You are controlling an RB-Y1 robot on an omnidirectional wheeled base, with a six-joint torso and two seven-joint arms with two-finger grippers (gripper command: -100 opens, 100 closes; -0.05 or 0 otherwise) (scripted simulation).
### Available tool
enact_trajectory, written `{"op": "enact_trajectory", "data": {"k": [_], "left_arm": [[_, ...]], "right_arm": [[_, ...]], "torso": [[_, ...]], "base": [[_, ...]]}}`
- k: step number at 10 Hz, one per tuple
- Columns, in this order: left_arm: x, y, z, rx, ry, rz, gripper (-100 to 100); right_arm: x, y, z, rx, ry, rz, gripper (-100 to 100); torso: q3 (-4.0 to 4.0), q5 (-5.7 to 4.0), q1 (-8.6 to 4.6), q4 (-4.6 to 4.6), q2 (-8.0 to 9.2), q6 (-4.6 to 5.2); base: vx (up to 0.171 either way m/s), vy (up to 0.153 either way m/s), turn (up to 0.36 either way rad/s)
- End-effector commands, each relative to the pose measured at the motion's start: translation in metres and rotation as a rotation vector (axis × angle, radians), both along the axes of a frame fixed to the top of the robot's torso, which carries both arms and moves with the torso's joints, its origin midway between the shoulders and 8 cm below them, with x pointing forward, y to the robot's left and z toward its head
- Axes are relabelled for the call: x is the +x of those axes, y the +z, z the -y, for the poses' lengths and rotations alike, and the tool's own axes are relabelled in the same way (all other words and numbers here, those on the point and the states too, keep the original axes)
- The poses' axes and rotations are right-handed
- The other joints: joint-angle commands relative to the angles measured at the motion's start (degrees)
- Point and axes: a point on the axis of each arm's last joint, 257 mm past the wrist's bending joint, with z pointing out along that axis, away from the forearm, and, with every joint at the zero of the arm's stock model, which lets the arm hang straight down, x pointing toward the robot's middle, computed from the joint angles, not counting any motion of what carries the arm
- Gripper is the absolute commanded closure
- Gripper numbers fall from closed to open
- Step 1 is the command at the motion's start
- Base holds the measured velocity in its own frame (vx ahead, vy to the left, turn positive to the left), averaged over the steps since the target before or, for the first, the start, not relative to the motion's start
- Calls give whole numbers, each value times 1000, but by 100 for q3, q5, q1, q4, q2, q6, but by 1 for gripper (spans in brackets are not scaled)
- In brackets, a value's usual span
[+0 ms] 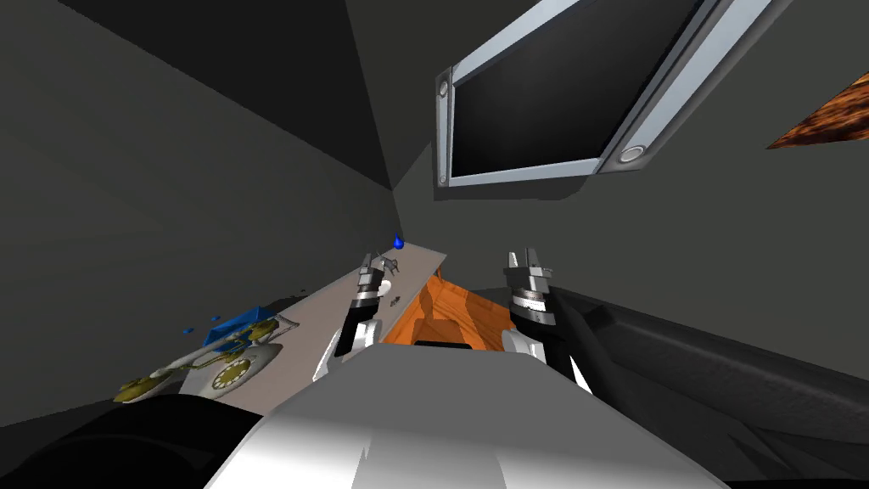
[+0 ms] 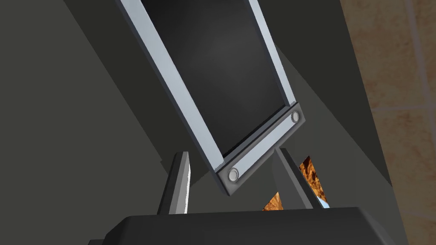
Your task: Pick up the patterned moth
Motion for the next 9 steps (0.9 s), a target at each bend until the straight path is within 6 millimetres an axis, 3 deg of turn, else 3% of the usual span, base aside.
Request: {"op": "enact_trajectory", "data": {"k": [1, 9], "left_arm": [[12, -12, -11, -19, 2, -32, -100], [55, -74, -70, -177, 31, -179, -100]], "right_arm": [[0, 0, 0, 0, 0, 0, 0], [0, 0, 0, 0, 0, 0, 0]], "torso": [[0, 0, 0, 0, 0, 0], [8, 2, 9, 3, 15, -4]], "base": [[59, -17, -169], [46, 1, -128]]}}
